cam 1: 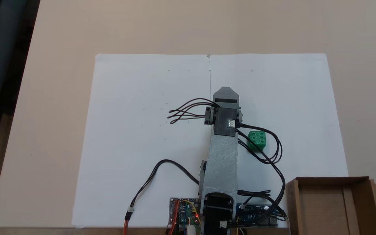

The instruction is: Grasp a green dice and put it in the bin.

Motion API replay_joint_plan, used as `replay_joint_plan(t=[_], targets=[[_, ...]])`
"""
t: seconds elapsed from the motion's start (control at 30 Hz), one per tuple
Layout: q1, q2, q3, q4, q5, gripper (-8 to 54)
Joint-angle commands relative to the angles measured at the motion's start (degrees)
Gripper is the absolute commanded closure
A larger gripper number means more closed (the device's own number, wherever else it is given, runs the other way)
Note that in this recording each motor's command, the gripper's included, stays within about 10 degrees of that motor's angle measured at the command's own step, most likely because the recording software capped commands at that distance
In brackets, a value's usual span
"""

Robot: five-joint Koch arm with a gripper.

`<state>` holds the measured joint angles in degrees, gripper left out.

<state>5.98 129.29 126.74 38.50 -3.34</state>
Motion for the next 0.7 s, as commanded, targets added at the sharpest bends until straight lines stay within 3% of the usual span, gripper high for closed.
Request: replay_joint_plan(t=[0.0, 0.5, 0.67], targets=[[0.35, 6.06, -6.50, 9.38, -1.23, 2.3], [-1.58, 4.83, -24.70, 42.36, 1.23, 2.2], [-1.49, 4.48, -25.49, 41.92, -8.70, 1.1]])
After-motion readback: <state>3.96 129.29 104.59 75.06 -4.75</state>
